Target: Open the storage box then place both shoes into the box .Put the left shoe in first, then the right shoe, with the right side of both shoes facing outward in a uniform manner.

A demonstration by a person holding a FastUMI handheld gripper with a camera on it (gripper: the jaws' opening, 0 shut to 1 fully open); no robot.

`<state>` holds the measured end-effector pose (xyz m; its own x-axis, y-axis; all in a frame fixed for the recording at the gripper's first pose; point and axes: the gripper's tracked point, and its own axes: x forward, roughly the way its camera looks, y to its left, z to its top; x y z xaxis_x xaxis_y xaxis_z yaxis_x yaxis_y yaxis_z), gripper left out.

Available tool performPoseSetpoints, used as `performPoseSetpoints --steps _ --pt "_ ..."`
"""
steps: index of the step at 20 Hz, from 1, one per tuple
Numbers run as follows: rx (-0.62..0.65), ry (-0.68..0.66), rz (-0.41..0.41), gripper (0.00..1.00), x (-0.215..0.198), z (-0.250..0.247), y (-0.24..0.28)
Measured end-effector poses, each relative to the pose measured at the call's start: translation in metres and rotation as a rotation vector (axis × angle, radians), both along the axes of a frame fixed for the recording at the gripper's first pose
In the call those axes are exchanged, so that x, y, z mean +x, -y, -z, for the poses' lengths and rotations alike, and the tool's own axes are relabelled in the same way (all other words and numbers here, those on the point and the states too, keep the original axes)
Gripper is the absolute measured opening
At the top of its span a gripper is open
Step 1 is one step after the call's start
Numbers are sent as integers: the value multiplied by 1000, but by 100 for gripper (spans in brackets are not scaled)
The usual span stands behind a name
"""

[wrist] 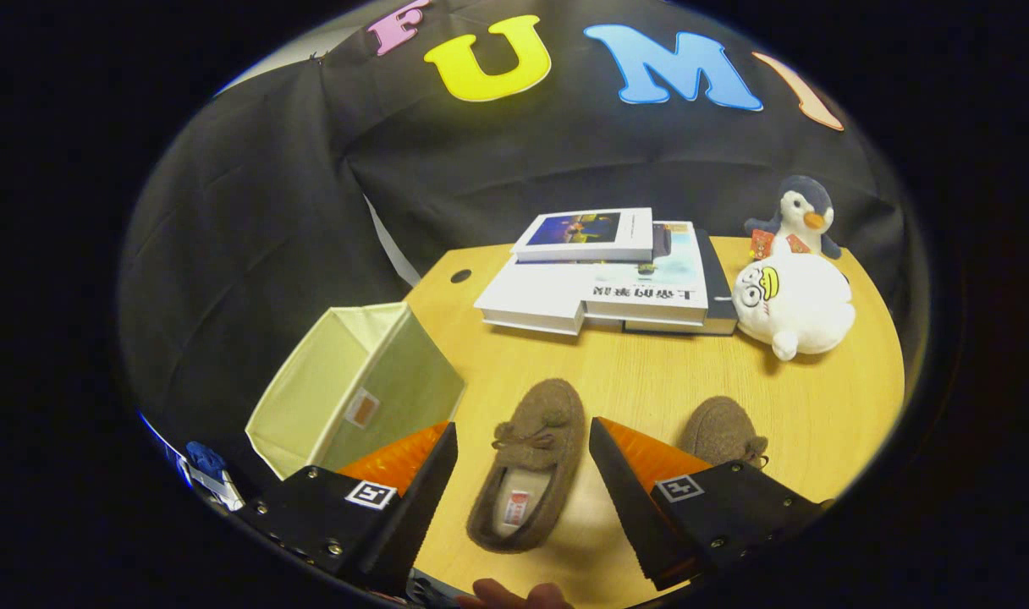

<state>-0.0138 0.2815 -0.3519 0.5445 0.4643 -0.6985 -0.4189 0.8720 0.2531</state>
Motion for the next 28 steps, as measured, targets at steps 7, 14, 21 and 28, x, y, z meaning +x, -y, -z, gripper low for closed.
performPoseSetpoints --steps 7,14,21,28 --pt "-125 -99 -14 93 -14 67 11" --pt "-211 -159 56 82 11 109 18" --pt "-175 -264 89 2 11 114 6" --pt "-160 -285 179 2 9 68 22"
